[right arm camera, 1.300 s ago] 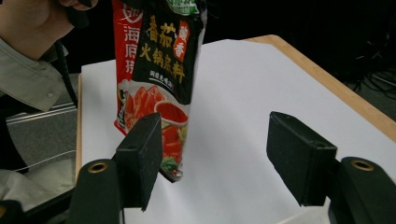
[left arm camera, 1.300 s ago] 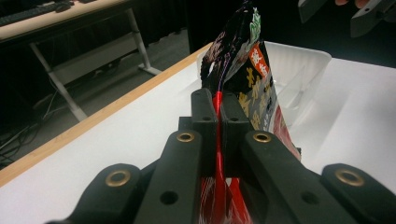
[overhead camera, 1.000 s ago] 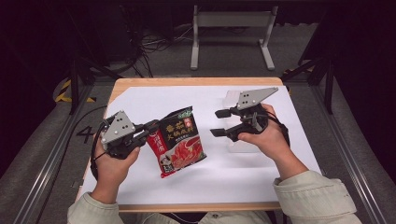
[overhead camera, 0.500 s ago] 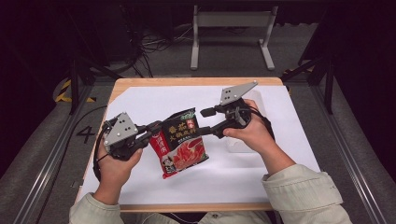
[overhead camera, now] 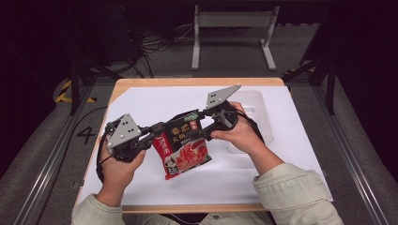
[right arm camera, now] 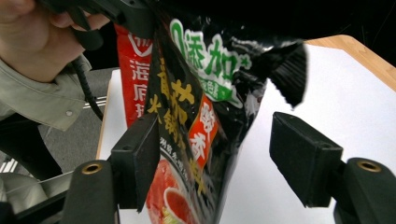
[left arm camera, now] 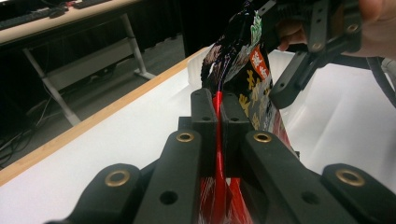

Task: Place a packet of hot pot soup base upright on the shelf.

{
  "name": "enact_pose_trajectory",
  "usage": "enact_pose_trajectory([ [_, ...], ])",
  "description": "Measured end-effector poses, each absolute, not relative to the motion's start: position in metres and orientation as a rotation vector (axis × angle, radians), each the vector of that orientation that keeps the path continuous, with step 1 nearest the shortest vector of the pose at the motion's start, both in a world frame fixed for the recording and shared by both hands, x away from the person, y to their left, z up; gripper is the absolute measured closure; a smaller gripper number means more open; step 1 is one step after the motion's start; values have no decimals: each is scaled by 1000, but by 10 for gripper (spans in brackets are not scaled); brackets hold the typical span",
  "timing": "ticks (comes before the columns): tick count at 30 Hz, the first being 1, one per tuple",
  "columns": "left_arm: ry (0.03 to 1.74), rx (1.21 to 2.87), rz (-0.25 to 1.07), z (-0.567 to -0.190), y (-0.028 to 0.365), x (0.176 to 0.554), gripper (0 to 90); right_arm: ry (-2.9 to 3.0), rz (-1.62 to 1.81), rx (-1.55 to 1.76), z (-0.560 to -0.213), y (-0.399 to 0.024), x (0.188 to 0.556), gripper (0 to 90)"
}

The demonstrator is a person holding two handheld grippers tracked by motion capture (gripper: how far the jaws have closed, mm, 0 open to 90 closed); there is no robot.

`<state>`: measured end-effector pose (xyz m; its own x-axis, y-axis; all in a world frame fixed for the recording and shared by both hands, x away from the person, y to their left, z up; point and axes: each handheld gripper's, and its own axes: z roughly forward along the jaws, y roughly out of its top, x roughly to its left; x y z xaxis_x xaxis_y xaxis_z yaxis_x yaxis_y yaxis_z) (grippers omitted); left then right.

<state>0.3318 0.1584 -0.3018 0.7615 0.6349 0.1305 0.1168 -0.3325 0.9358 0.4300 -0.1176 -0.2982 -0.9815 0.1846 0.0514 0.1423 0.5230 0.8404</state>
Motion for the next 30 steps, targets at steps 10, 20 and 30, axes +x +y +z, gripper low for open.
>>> enact_pose_trajectory([
  [10,571,1854,598,-299,155,327,876,2716,1504,228,-304,-110,429,423],
  [20,581,1860,574,-302,152,329,872,2742,1421,167,-302,-109,426,712],
  [30,584,1853,552,-303,154,332,853,2742,1374,141,-299,-108,420,839],
])
